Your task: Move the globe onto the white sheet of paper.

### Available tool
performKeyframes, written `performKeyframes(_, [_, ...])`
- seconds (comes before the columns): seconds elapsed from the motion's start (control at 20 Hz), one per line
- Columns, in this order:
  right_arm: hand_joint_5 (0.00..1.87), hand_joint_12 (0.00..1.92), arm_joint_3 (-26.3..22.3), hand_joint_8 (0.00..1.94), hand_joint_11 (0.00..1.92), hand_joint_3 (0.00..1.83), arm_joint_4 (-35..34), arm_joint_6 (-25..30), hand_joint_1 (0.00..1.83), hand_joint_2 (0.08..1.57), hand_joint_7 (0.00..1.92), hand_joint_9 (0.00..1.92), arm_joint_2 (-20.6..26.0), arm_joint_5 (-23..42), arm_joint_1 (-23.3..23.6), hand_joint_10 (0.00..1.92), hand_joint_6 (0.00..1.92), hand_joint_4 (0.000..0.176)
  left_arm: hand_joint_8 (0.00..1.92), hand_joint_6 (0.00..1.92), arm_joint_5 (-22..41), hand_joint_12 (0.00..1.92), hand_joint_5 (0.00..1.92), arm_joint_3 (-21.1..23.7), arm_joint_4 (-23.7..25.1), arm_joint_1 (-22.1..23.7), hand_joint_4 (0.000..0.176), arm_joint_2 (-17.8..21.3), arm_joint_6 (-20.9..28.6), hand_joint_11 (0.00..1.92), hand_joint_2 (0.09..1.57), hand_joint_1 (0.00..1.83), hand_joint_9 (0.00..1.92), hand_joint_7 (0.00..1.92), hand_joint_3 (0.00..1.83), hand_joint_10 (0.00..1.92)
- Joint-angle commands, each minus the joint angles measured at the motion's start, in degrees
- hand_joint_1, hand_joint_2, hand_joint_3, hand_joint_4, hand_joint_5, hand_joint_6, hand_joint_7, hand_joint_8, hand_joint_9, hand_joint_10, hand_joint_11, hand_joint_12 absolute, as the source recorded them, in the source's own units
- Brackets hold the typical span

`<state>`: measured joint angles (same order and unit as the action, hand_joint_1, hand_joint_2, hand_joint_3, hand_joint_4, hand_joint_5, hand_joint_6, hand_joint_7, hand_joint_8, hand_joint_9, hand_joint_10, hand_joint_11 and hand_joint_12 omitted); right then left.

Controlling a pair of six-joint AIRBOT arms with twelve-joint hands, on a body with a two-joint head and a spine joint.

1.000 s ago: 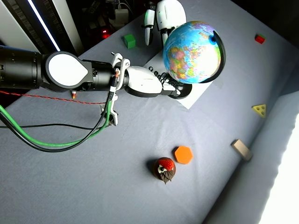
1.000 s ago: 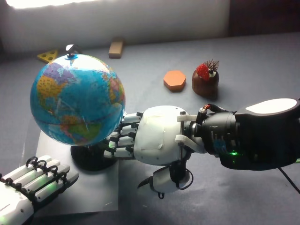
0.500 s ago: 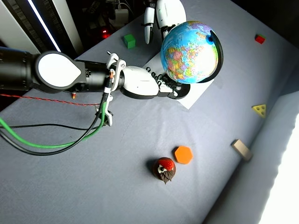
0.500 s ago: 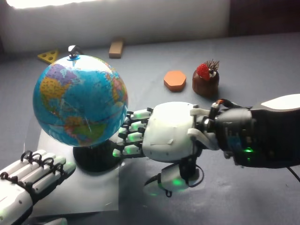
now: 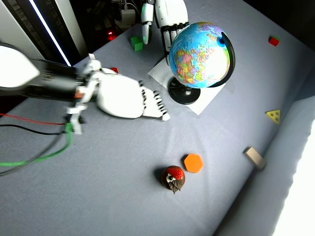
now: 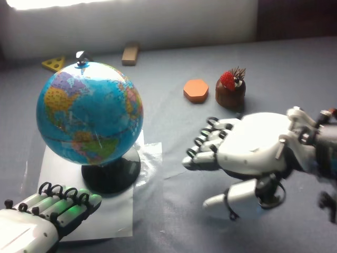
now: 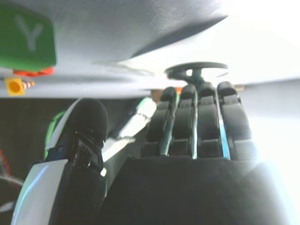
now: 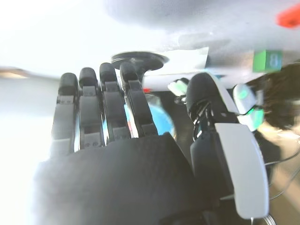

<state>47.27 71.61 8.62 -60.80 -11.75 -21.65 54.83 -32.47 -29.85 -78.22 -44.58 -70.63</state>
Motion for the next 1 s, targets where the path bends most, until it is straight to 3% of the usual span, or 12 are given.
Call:
performKeyframes(0.0, [0.19,0.27,-1.7,0.00,0.00,0.00,0.7,1.3,0.00,1.29,0.18,0.13,1.2,-1.7,0.9,0.00,0.00,0.000,0.00,0.00,0.9,0.00,0.01,0.4,0.1,1.0,0.000,0.4,-0.2,0.00,1.37,0.00,0.00,0.00,0.00,0.00])
performKeyframes(0.1, [0.19,0.27,-5.9,0.00,0.00,0.00,0.7,5.2,0.00,1.29,0.18,0.13,4.2,-5.1,0.8,0.00,0.00,0.000,0.00,0.00,-1.7,0.00,0.00,2.6,-4.3,3.5,0.000,1.5,-2.4,0.00,1.37,0.00,0.00,0.00,0.00,0.00])
performKeyframes(0.2, [0.20,0.34,-11.5,0.00,0.00,0.00,2.1,10.9,0.00,1.29,0.19,0.13,7.1,-11.9,1.2,0.00,0.00,0.000,0.00,0.00,-4.2,0.00,0.00,5.6,-11.8,6.6,0.000,2.3,-5.6,0.00,1.37,0.00,0.00,0.00,0.00,0.00])
performKeyframes(0.25, [0.20,0.34,-13.3,0.00,0.00,0.00,6.6,16.6,0.00,1.29,0.19,0.13,7.9,-14.9,1.2,0.00,0.00,0.000,0.00,0.00,-4.5,0.00,0.00,6.8,-14.7,8.0,0.000,2.5,-7.4,0.00,1.37,0.00,0.00,0.00,0.00,0.00])
performKeyframes(0.4, [0.20,0.35,-16.9,0.00,0.00,0.00,29.7,36.7,0.00,1.29,0.19,0.13,8.9,-19.8,-0.8,0.00,0.00,0.000,0.00,0.00,-7.0,0.00,0.00,10.3,-24.1,13.3,0.000,3.3,-14.1,0.00,1.37,0.00,0.00,0.00,0.00,0.00])
performKeyframes(0.5, [0.21,0.33,-17.8,0.00,0.00,0.00,38.3,43.8,0.00,1.29,0.19,0.13,8.2,-24.7,-2.5,0.00,0.01,0.000,0.00,0.00,-8.9,0.00,0.01,12.2,-31.9,17.7,0.000,3.8,-20.7,0.00,1.37,0.00,0.00,0.00,0.00,0.00])
performKeyframes(0.65, [0.25,0.40,-19.0,0.02,0.00,0.00,39.2,43.7,0.00,1.28,0.25,0.18,6.6,-31.4,-4.5,0.02,0.01,0.000,0.01,0.02,-12.0,0.00,0.04,13.9,-45.5,26.1,0.000,4.3,-33.7,0.00,1.37,0.00,0.01,0.03,0.00,0.00])
performKeyframes(0.75, [0.32,0.68,-20.0,0.03,0.00,0.00,39.2,42.5,0.00,1.28,0.37,0.28,6.0,-34.9,-5.4,0.04,0.03,0.000,0.01,0.02,-13.0,0.00,0.09,14.3,-56.4,32.4,0.000,4.3,-44.6,0.00,1.37,0.00,0.07,0.10,0.00,0.02])
performKeyframes(0.85, [0.48,0.99,-20.7,0.06,0.00,0.00,39.1,39.8,0.00,1.28,0.54,0.43,5.1,-37.5,-6.7,0.09,0.08,0.000,0.00,0.02,-12.6,0.03,0.16,14.5,-62.4,35.2,0.000,3.8,-46.3,0.03,1.37,0.00,0.17,0.19,0.00,0.03])
performKeyframes(0.9, [0.58,1.29,-20.9,0.09,0.00,0.00,39.1,39.3,0.00,1.28,0.65,0.56,4.7,-38.2,-7.2,0.16,0.13,0.000,0.01,0.02,-12.0,0.50,0.25,14.9,-63.9,35.6,0.000,3.7,-45.6,0.01,1.37,0.00,0.36,0.35,0.00,0.03])
performKeyframes(0.95, [0.61,1.43,-21.0,0.08,0.02,0.00,39.1,39.2,0.00,1.28,0.73,0.59,4.6,-38.4,-7.6,0.32,0.22,0.000,0.03,0.03,-11.1,0.87,0.32,15.3,-64.6,35.8,0.000,3.7,-44.8,0.00,1.36,0.00,0.46,0.46,0.00,0.06])
